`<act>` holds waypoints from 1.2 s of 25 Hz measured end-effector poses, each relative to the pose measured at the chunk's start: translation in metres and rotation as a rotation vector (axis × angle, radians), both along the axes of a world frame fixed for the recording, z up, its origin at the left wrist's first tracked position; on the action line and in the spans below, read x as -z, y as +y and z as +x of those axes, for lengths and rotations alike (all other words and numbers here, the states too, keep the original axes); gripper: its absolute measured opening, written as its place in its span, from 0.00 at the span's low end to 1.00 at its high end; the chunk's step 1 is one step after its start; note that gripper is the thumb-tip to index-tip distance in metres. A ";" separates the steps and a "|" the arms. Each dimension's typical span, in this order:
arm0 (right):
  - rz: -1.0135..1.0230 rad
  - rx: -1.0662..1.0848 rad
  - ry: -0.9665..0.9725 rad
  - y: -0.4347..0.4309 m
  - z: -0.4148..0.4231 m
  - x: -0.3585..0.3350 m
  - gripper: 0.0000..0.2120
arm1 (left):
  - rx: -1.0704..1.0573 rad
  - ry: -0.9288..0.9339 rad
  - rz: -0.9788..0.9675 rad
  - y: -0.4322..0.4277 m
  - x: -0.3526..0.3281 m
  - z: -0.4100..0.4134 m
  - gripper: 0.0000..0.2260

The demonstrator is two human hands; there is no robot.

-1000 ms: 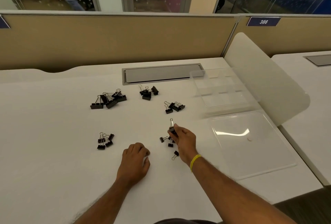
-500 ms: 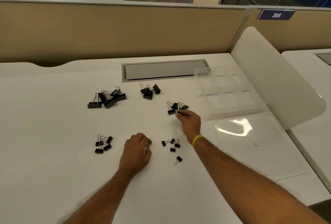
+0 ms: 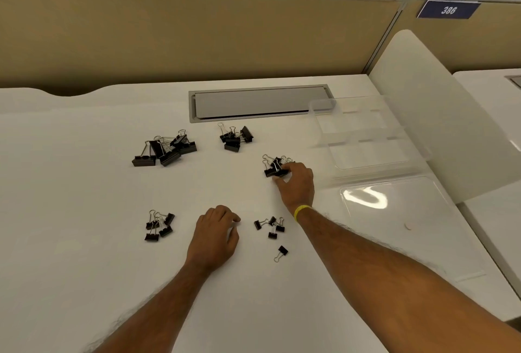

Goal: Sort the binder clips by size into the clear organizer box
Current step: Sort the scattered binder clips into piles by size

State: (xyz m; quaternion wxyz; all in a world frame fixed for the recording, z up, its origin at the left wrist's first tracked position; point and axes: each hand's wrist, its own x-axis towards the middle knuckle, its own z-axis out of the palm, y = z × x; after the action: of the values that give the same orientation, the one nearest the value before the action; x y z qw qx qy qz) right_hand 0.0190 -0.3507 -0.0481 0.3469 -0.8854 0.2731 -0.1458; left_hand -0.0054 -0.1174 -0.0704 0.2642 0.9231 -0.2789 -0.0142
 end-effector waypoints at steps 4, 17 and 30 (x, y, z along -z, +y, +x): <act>0.028 -0.021 -0.029 -0.002 -0.009 -0.002 0.18 | 0.006 -0.011 -0.009 -0.001 -0.002 0.000 0.09; 0.204 -0.362 0.165 -0.002 -0.089 -0.003 0.16 | 0.217 0.071 0.113 -0.030 -0.016 -0.013 0.21; 0.315 -0.296 0.228 -0.004 -0.110 -0.007 0.13 | 0.159 0.120 0.048 -0.021 -0.018 -0.025 0.09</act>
State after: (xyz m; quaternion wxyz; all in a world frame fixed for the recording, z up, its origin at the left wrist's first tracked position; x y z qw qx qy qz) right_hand -0.0907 -0.3549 -0.0410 0.4652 -0.8614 0.1974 0.0520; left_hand -0.0304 -0.1387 -0.0524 0.2565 0.9017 -0.3344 -0.0970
